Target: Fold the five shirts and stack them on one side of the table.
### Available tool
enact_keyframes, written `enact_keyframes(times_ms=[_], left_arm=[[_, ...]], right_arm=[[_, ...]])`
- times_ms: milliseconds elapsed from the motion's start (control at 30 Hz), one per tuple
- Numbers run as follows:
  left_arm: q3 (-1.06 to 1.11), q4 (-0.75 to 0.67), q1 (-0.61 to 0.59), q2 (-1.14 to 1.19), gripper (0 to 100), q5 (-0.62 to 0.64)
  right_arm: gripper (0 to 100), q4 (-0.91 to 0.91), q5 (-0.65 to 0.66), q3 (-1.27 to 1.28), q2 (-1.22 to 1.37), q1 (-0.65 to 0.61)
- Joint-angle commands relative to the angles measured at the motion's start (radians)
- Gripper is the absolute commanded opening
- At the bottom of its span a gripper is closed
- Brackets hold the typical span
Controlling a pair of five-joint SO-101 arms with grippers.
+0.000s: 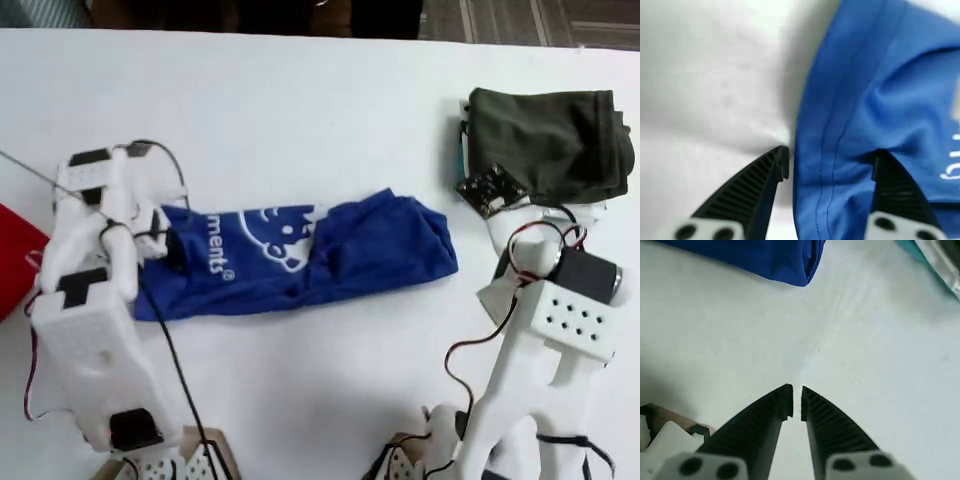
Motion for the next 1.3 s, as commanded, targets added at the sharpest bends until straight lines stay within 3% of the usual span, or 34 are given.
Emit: enact_keyframes(times_ms=[0,233,300,400,600,967,1133,1267], left_arm=[[-0.051,0.081,0.114,0.063,28,-0.002],[-0.179,0.184,0.126,0.172,27,-0.049],[-0.205,0.206,0.126,0.199,21,-0.072],[-0.228,0.218,0.120,0.224,2,-0.078],[-0.248,0.219,-0.008,0.224,3,-0.097],[-0.466,0.315,-0.420,0.222,3,-0.342],[-0.410,0.316,-0.451,0.195,3,-0.359],[-0.295,0.316,-0.377,0.063,3,-0.354]], right_arm=[[3.8,0.008,0.009,0.017,-0.048,0.012],[3.5,0.005,0.009,0.075,-0.050,0.038],[3.4,-0.019,0.009,0.084,-0.050,0.067],[3.4,-0.085,0.009,0.121,-0.050,0.120],[3.4,-0.294,0.002,0.334,-0.050,0.188],[3.4,-0.667,0.000,0.694,-0.050,0.188],[3.4,-0.808,-0.002,0.783,-0.050,0.186],[3.4,-0.846,-0.002,0.801,-0.050,0.183]])
